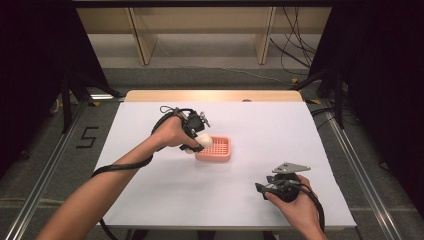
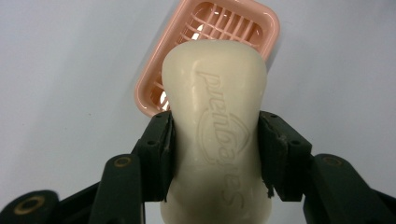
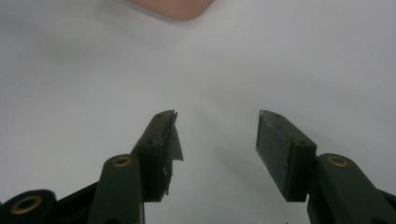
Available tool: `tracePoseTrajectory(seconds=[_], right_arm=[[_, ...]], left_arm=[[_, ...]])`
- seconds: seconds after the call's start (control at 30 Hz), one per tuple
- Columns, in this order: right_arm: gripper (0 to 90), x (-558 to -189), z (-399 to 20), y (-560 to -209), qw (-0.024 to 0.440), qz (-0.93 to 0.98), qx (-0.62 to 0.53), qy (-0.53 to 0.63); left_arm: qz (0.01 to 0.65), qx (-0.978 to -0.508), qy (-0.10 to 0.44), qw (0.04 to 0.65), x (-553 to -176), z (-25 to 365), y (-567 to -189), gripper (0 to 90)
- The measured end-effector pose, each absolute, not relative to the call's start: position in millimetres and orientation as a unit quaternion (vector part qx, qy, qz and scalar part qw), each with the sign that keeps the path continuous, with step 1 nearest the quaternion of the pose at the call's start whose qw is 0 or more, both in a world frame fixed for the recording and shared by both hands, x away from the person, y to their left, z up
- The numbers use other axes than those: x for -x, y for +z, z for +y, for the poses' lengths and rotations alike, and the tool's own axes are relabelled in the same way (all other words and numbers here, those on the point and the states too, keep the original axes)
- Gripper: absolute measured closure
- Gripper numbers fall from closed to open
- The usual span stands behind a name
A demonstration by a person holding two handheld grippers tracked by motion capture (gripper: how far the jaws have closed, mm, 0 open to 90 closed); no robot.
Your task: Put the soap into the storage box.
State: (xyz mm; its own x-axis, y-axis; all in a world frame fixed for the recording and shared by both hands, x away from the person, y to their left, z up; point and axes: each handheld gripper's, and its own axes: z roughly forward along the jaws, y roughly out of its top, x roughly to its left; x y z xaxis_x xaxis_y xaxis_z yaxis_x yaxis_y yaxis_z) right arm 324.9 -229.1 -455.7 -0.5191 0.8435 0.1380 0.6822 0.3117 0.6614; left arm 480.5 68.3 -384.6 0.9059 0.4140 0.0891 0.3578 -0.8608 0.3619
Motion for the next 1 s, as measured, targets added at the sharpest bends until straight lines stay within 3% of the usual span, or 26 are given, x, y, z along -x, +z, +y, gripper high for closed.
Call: tracePoseTrajectory(seconds=[1.0], right_arm=[[48.0,-324.3,-230.8,-455.4,0.126,0.801,-0.474,0.343]], left_arm=[[0.184,-0.963,0.086,0.176,-489.1,53.6,-392.6,48.8]])
